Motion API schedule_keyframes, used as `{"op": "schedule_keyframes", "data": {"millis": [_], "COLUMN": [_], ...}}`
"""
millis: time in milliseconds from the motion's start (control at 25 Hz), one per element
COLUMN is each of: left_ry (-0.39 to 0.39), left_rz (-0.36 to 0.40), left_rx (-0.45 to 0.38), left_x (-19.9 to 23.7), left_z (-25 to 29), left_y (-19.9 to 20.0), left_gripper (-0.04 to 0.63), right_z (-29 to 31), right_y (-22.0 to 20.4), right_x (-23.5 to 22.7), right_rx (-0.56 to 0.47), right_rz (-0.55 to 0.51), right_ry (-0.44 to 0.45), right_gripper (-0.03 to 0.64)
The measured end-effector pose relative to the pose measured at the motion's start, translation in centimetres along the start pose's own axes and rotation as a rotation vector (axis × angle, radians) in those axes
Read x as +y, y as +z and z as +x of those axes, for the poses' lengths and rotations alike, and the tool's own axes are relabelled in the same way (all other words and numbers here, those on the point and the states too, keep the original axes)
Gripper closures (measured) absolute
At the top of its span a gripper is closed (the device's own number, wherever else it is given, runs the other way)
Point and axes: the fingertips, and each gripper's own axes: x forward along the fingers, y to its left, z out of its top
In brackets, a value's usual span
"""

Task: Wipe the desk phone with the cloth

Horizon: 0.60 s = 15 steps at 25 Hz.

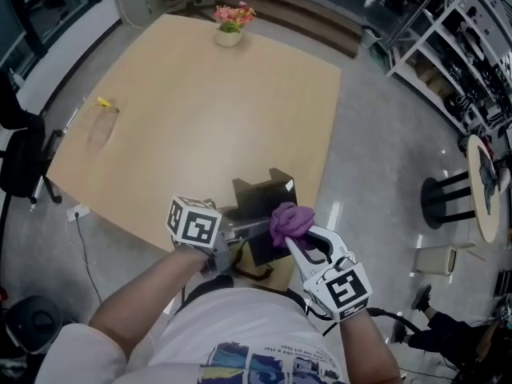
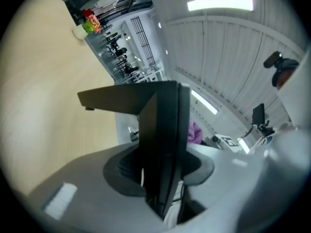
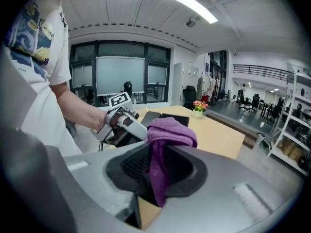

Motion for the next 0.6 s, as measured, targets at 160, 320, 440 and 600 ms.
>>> {"op": "schedule_keyframes", "data": {"millis": [160,320,440,600], "left_ry": [-0.016,-0.019,-0.016,-0.017], "left_rz": [-0.007,0.002,0.017,0.033], "left_rx": [-0.033,-0.045,-0.032,-0.012], "left_x": [-0.5,-1.0,-1.3,-1.5], "left_z": [-0.3,-0.8,-0.9,-0.8], "left_y": [0.8,1.9,1.8,1.0], "left_gripper": [0.416,0.416,0.416,0.416], "right_z": [-1.6,-3.1,-4.0,-4.1], "right_y": [-2.6,-4.4,-2.2,3.7], "right_x": [1.5,2.3,1.7,-0.3], "right_rx": [0.064,0.128,0.08,-0.033], "right_rz": [-0.027,-0.015,-0.022,-0.055], "right_ry": [0.012,0.017,0.006,-0.044], "right_gripper": [0.529,0.528,0.528,0.528]}}
